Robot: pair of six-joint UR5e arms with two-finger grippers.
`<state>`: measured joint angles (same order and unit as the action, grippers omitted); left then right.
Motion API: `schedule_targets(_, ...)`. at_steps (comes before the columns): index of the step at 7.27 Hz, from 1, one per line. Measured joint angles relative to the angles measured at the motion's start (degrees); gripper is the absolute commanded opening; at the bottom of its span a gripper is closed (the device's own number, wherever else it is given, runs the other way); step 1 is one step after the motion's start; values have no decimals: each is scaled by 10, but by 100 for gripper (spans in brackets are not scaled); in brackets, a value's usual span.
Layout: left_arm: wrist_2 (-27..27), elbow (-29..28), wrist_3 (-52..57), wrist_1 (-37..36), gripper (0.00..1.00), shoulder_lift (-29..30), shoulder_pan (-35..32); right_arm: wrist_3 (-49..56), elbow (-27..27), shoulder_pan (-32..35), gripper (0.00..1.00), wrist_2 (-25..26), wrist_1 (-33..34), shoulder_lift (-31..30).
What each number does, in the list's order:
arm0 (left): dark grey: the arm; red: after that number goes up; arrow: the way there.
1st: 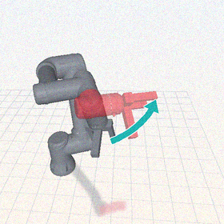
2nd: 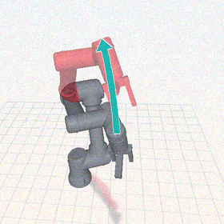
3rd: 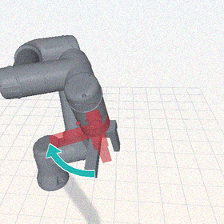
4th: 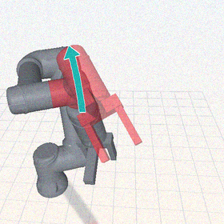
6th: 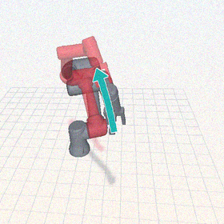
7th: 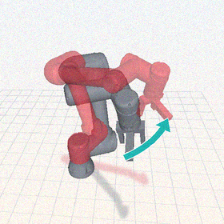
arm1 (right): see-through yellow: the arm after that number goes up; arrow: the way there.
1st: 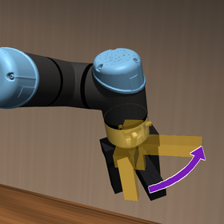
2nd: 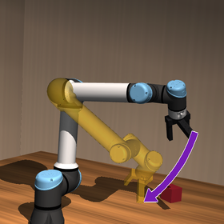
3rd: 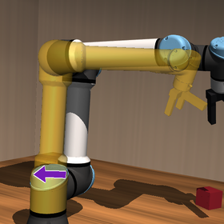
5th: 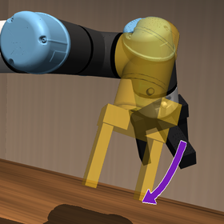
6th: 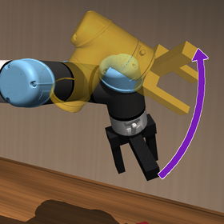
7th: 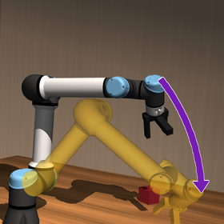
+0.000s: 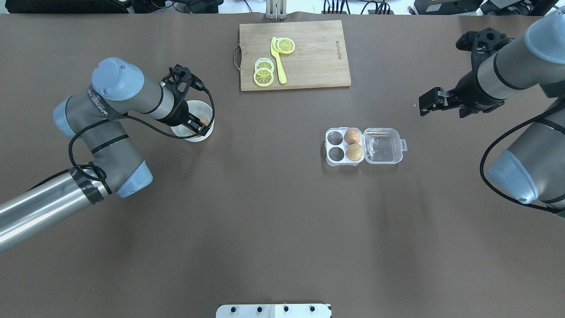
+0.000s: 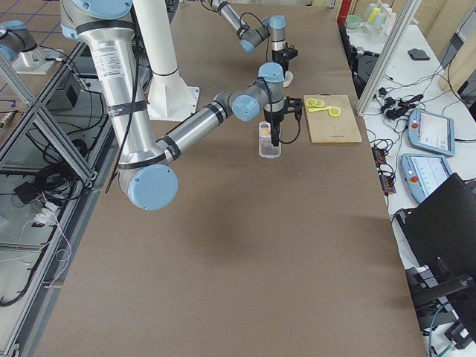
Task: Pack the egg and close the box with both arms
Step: 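Lower the left gripper into the bowl and grasp the brown egg, then lift the egg out of the bowl with the left gripper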
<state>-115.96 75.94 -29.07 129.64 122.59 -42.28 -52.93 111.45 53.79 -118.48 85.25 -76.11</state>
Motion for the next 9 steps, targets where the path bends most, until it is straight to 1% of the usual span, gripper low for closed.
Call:
schedule_targets(1, 0, 0, 1, 1, 0, 0, 0, -1, 0, 0, 99, 0, 0, 0)
schedule_targets(3, 0, 3, 3, 4, 0, 0, -1, -1, 0, 0, 99, 0, 0, 0)
schedule_targets(5, -3, 18, 3, 3, 0, 1, -20, -1, 0, 0, 99, 0, 0, 0)
schedule_targets(9, -3, 29, -11, -3, 0, 20, -38, 4, 3, 0, 99, 2, 0, 1)
